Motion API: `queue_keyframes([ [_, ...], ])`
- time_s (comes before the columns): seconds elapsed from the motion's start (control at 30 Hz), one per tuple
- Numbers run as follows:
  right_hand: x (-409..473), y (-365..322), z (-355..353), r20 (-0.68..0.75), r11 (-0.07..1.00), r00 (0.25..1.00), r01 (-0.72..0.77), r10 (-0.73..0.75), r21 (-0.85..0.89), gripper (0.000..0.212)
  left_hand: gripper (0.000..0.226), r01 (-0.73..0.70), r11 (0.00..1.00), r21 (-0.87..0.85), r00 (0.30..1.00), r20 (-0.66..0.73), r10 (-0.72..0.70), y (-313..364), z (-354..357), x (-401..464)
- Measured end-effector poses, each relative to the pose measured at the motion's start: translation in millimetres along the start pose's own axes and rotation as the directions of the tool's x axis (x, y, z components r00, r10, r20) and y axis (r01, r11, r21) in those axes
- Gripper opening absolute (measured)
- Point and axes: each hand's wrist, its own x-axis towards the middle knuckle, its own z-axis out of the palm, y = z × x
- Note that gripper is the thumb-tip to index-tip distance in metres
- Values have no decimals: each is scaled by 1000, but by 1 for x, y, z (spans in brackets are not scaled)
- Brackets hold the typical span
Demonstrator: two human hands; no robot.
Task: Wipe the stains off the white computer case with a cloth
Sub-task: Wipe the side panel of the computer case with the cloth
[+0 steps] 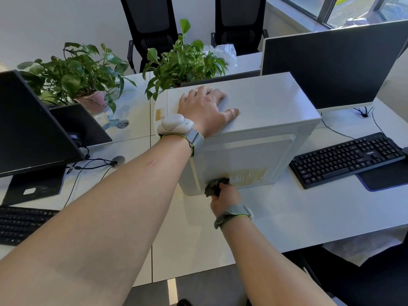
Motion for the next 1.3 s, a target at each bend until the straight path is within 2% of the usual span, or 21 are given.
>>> queue_keyframes([
  [0.13,-13,-16,-17,-61,999,998,30,-32,-35,35,70,-1,1000,-1,1000,6,1,0,0,-1],
  [0.2,-20,-22,-24,-124,998,992,41,-35,46,36,70,-1,1000,-3,1000,10,1,0,-1,-1],
  [0.23,-25,-25,-25,-158,975,987,25,10,220,35,70,-3,1000,-2,1000,11,3,1,-2,-2],
  [0.27,-34,-29,-27,-148,875,986,11,70,485,35,71,-3,1000,0,1000,11,3,0,-2,-2],
  [0.3,-38,-32,-30,-47,608,991,-39,125,793,33,71,-3,1000,0,1000,12,3,1,-2,-2],
  [0.33,-44,-34,-34,42,311,994,-71,98,948,33,72,-3,1000,0,1000,15,3,1,-3,-2],
  [0.37,-48,-34,-38,95,19,993,-97,69,995,34,72,-1,1000,-1,1000,20,1,0,-3,-2],
  [0.4,-53,-29,-43,128,-147,991,-120,46,982,34,72,0,1000,-2,1000,24,0,0,-3,-2],
  [0.43,-55,-21,-47,138,-175,989,-128,48,976,34,73,1,1000,-4,1000,25,0,0,-3,-2],
  [0.5,-57,-6,-58,132,-138,986,-117,103,983,29,73,1,1000,-2,1000,25,-1,1,-3,-2],
  [0.57,-52,11,-70,102,-151,975,-73,199,986,23,73,1,1000,0,1000,21,-1,2,-2,-2],
  [0.6,-50,16,-76,63,-127,967,-32,245,991,20,72,1,1000,0,1000,18,-1,2,-3,-2],
  [0.67,-45,19,-84,-90,-13,953,98,289,995,23,71,1,1000,-1,1000,15,-1,2,-3,-2],
  [0.77,-49,-4,-90,-325,117,929,308,176,944,29,71,0,1000,-2,1000,20,0,2,-3,-2],
  [0.83,-50,-20,-83,-371,159,922,352,109,922,34,72,-1,1000,-3,1000,21,1,2,-2,-1],
  [1.0,-28,-27,-43,-367,285,908,304,202,909,38,71,0,1000,-4,1000,12,0,2,-2,-1],
  [1.1,-15,-20,-25,-248,283,931,171,266,944,35,70,-1,1000,1,1000,7,1,2,-1,-1],
  [1.23,-6,7,-25,18,257,944,-107,329,960,26,70,3,1000,-4,1000,12,-3,1,-2,-1],
  [1.3,-7,24,-41,2,216,904,-104,429,971,22,71,1,1000,-6,1000,10,-1,1,-1,-1],
])
